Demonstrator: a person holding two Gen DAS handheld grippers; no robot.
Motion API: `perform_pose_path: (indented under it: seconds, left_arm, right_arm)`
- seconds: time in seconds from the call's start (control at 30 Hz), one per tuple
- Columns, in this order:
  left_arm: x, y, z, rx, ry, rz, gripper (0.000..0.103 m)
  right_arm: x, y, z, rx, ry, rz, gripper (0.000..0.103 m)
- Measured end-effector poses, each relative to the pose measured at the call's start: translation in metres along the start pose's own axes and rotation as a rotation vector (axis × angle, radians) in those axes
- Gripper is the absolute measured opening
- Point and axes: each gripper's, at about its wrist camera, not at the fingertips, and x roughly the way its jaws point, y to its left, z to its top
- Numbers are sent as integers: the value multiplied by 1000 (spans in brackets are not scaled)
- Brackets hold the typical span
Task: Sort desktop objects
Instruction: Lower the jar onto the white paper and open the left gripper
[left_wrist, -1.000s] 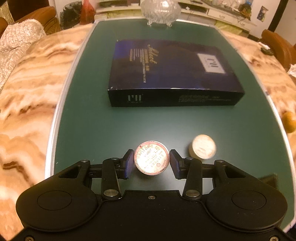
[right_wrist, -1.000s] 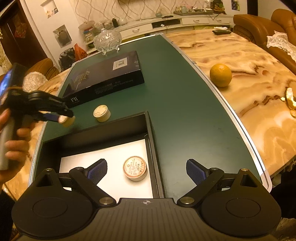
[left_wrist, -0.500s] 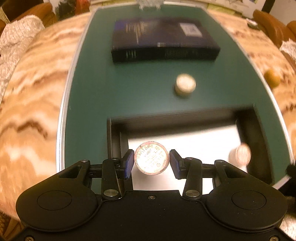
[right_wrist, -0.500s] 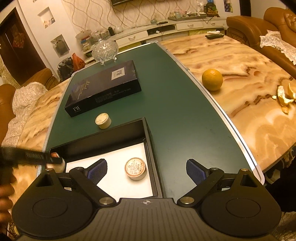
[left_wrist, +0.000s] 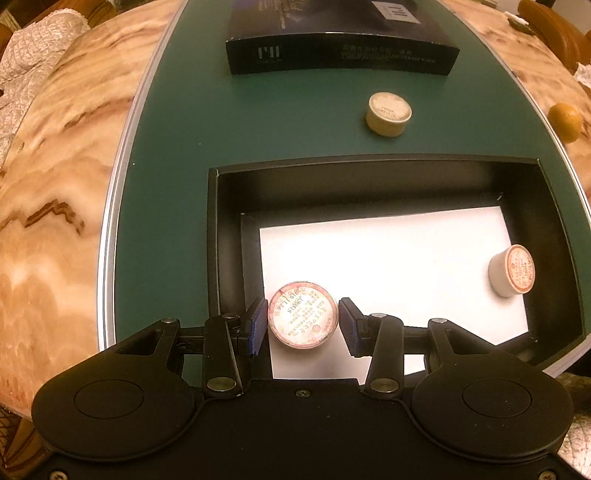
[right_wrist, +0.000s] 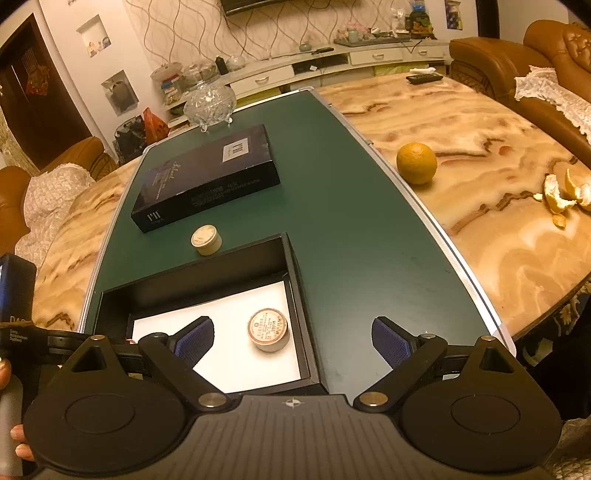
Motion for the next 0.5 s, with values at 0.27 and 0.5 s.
perform_pose_path:
  seconds: [0.27,0.5]
  left_arm:
    - [4,-1,-1,12,-17,12,41]
    - [6,-2,0,16,-18,6,41]
  right_arm:
    - [2,5,-1,-13,7,1,95]
    - [4,7,-2,-17,13,-2,95]
